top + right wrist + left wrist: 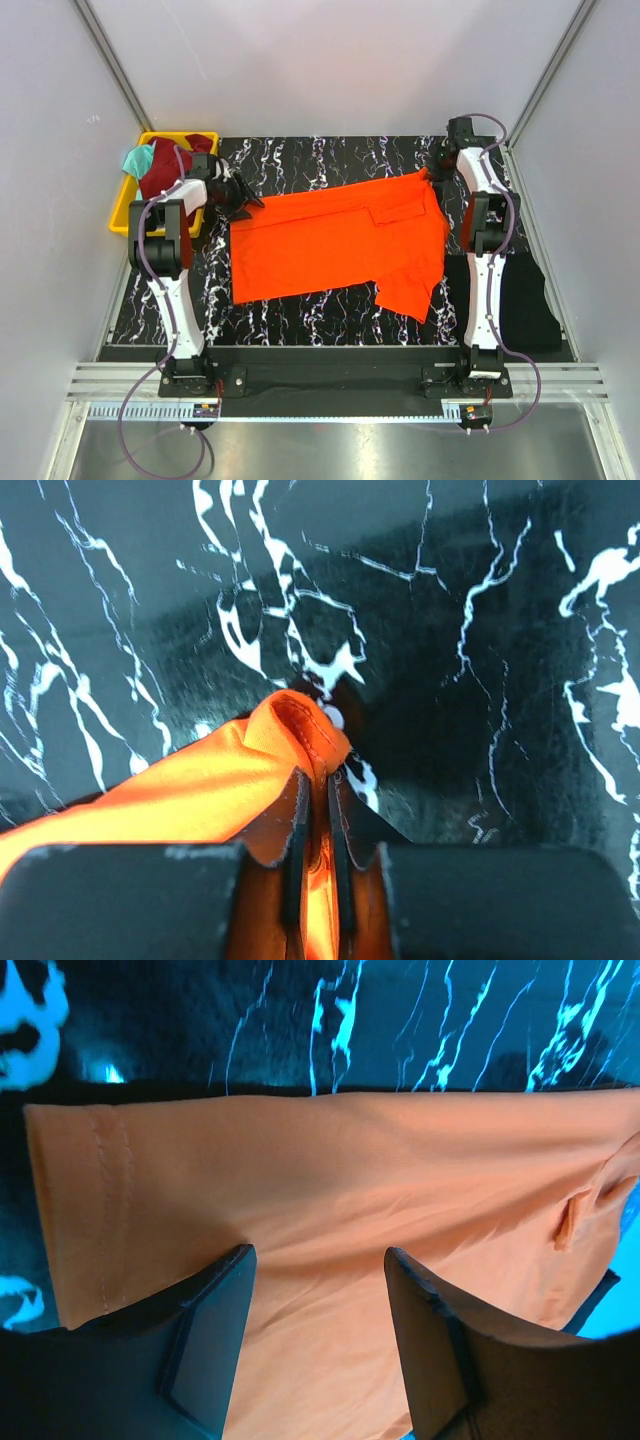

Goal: Fold and stack the t-shirts
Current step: Fold the tshirt

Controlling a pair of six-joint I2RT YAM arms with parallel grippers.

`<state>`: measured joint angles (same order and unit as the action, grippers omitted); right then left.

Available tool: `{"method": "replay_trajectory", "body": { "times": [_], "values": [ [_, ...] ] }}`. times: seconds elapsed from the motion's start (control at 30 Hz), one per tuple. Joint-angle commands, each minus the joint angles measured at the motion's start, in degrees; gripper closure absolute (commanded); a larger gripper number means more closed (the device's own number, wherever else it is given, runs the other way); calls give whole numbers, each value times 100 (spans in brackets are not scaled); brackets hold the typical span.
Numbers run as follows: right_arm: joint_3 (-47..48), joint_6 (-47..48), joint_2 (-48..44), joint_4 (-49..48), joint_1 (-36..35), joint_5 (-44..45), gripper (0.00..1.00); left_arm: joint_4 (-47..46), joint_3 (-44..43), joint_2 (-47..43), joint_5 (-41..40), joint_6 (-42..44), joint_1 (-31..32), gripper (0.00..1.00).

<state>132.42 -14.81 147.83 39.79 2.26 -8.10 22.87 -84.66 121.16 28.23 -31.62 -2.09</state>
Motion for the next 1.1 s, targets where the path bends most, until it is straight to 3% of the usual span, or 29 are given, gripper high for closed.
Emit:
{"method": "replay_trajectory", "body": {
  "times": [0.0, 0.23, 0.3, 0.47, 0.57, 0.87, 1.07],
  "values": [
    [591, -425, 237, 108, 20, 186, 90, -160, -278, 285, -125, -28, -160, 38],
    [1733, -1033, 922, 64, 11, -130, 90, -152, -1069, 829, -19, -38, -178, 39],
    [1979, -1173, 1046, 55, 20, -166, 85, -117, -1394, 961, -45, -3, -178, 39],
    [2165, -1157, 1091, 55, 20, -377, 62, 15, -1571, 673, -168, 59, -169, 37],
    [1955, -972, 748, 90, 46, -289, 48, 15, -1282, 146, -204, -2, -126, 36],
    [2069, -734, -227, 1399, 160, 607, 29, 393, -244, -1549, -291, 234, 173, 33],
    [568, -1111, -1439, 1839, 134, 503, 20, 551, 1018, -2579, -458, 455, 551, 35]
  ]
}}
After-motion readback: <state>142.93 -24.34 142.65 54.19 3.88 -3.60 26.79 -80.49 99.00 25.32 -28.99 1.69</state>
